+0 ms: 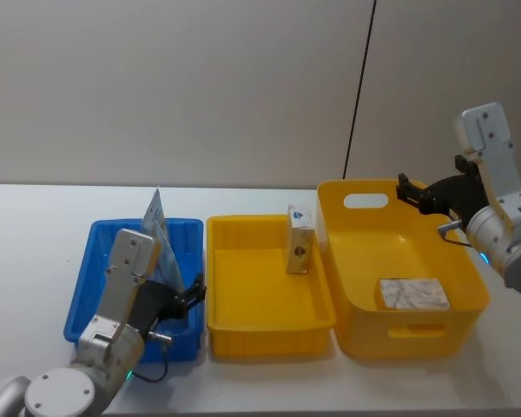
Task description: Bimanual collaborative sorting of washing and personal care products
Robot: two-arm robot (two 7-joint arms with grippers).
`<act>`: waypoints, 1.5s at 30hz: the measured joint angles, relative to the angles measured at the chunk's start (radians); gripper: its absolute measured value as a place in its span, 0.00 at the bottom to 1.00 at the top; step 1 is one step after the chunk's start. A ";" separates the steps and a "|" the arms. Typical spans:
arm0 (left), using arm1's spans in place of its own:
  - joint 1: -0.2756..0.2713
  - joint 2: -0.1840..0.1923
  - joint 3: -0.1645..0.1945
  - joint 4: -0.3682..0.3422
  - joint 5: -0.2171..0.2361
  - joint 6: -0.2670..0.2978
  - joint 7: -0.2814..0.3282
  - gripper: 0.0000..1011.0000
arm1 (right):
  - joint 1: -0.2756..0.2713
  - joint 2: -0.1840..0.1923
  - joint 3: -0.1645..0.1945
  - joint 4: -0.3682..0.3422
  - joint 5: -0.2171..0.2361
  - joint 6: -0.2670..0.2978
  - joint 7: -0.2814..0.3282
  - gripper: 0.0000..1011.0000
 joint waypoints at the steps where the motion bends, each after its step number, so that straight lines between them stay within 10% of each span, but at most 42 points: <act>1: -0.002 -0.001 0.001 0.004 0.002 -0.001 0.000 0.99 | 0.000 0.000 0.000 0.000 0.000 0.000 0.000 0.99; 13: -0.026 -0.013 0.006 0.041 0.018 -0.007 -0.003 0.91 | 0.000 0.000 0.000 0.000 0.000 0.000 0.000 0.99; 32: -0.039 -0.020 0.008 0.061 0.027 -0.010 -0.006 0.34 | 0.000 0.000 0.000 0.000 0.000 0.000 0.000 0.99; 45: -0.041 -0.021 0.009 0.064 0.028 -0.010 -0.007 0.26 | 0.000 0.000 0.000 0.000 0.000 0.000 0.000 0.99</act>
